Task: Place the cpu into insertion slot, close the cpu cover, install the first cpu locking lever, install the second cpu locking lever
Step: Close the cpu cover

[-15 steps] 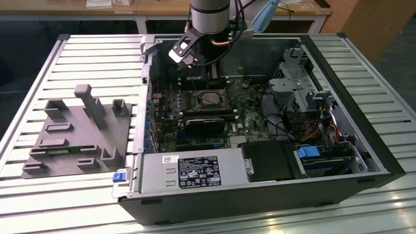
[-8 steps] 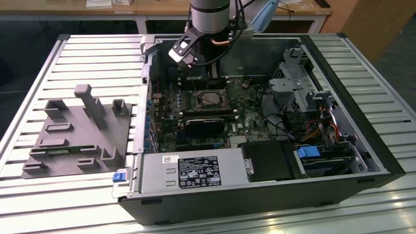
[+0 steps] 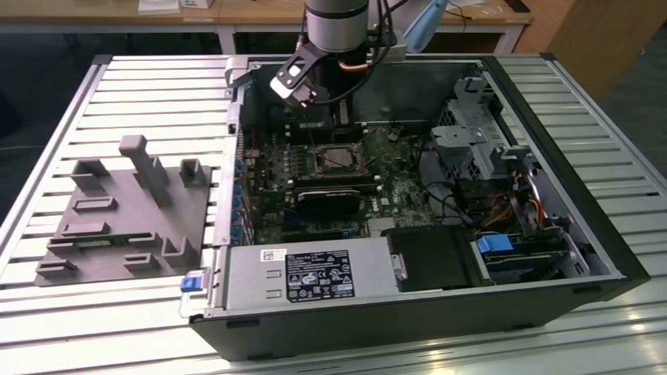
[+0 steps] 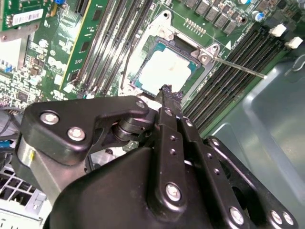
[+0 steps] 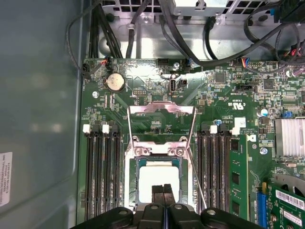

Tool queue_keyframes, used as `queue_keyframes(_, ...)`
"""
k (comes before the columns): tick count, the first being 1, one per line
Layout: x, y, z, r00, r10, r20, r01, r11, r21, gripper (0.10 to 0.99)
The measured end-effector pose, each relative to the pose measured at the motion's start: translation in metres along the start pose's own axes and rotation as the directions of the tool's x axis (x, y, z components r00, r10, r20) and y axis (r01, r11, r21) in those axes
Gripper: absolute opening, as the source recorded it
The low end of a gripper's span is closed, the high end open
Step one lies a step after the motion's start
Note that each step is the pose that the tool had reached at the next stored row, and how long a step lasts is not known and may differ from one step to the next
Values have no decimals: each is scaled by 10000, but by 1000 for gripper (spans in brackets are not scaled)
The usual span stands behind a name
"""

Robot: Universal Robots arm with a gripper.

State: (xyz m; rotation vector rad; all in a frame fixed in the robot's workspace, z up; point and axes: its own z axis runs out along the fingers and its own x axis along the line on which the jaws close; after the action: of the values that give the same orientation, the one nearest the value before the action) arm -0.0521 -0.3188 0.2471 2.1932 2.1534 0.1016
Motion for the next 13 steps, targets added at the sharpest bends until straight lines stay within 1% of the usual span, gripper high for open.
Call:
queue_keyframes(3, 0, 7, -72, 10000, 0, -13, 0, 10000, 0, 102)
queue_keyframes(7, 0, 17, -178, 10000, 4, -58, -4, 10000, 1, 102)
queue_keyframes(9, 0, 20, -187, 10000, 6, -87, -6, 10000, 0, 102)
queue_keyframes(10, 1, 29, -186, 10000, 6, -88, -6, 10000, 0, 102)
queue_keyframes(13, 2, 93, -181, 10000, 7, -87, -7, 10000, 1, 102)
